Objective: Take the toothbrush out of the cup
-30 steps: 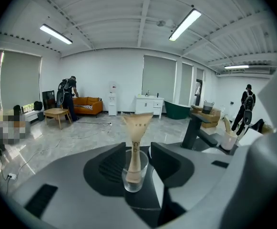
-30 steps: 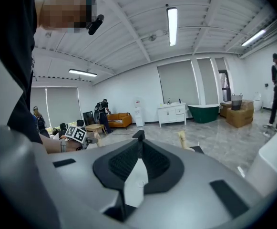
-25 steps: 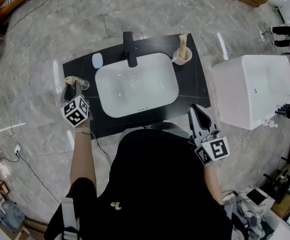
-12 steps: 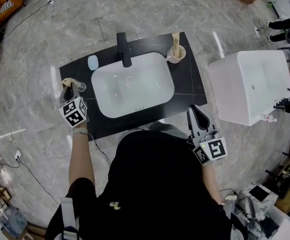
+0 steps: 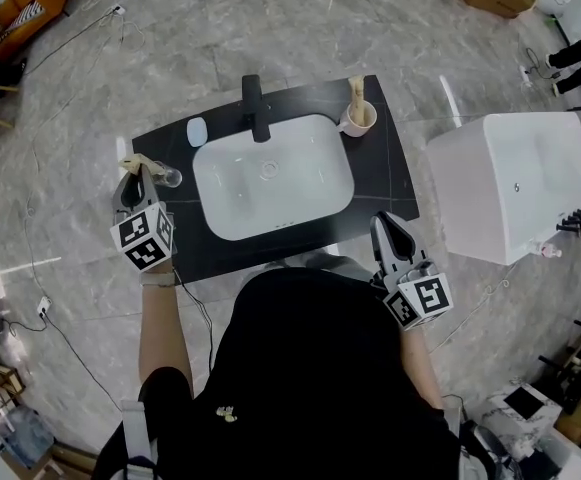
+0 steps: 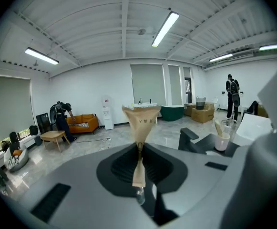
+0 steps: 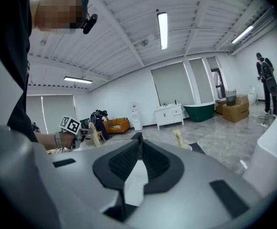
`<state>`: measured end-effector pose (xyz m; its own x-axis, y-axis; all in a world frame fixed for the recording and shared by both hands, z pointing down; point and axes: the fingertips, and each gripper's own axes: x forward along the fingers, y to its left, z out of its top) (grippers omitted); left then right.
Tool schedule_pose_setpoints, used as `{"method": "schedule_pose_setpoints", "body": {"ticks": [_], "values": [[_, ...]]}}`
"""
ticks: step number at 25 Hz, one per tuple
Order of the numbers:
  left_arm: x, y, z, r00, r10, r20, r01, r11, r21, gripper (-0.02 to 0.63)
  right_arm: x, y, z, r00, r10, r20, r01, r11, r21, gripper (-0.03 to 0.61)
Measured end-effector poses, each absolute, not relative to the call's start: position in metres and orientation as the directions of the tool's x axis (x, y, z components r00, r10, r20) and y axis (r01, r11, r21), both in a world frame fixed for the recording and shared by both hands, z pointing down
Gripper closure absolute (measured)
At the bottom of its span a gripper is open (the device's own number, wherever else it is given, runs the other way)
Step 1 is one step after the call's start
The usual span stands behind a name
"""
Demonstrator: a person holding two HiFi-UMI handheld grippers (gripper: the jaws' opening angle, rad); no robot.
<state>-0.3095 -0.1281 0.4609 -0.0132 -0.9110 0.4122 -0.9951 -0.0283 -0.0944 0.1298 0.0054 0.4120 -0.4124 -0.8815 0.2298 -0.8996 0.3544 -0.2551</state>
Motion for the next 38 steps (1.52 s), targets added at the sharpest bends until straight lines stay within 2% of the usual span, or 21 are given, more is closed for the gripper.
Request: {"method": "schedule_pose_setpoints", "body": {"ticks": [9, 16, 22, 29, 38], "values": [[-0.251, -0.121, 0.374, 0.136, -0.941, 0.309, -0.986, -0.158, -0.049, 0.571, 0.13, -0.005, 0.417, -0.445, -0.869, 0.216, -0.881, 0.382, -0.28, 0.534], [-0.186, -0.102, 0.378, 0.295, -0.894, 0.338, -0.952, -0.307, 0.017, 0.571, 0.126, -0.018, 0.42, -0.475, -0.857, 0.198, -0.858, 0.401, -0.321, 0.534], [-0.144, -0.082, 0.395, 0.377, -0.849, 0.371, -0.922, -0.381, 0.065, 0.571, 0.117, -0.029, 0.427, -0.519, -0.833, 0.195, -0.83, 0.436, -0.347, 0.534], [-0.128, -0.058, 0.413, 0.373, -0.828, 0.419, -0.924, -0.374, 0.083, 0.571, 0.112, -0.046, 0.442, -0.563, -0.804, 0.193, -0.8, 0.471, -0.372, 0.534], [-0.14, -0.025, 0.427, 0.276, -0.826, 0.491, -0.96, -0.265, 0.094, 0.571, 0.145, -0.108, 0.468, -0.542, -0.806, 0.237, -0.83, 0.468, -0.303, 0.534]]}}
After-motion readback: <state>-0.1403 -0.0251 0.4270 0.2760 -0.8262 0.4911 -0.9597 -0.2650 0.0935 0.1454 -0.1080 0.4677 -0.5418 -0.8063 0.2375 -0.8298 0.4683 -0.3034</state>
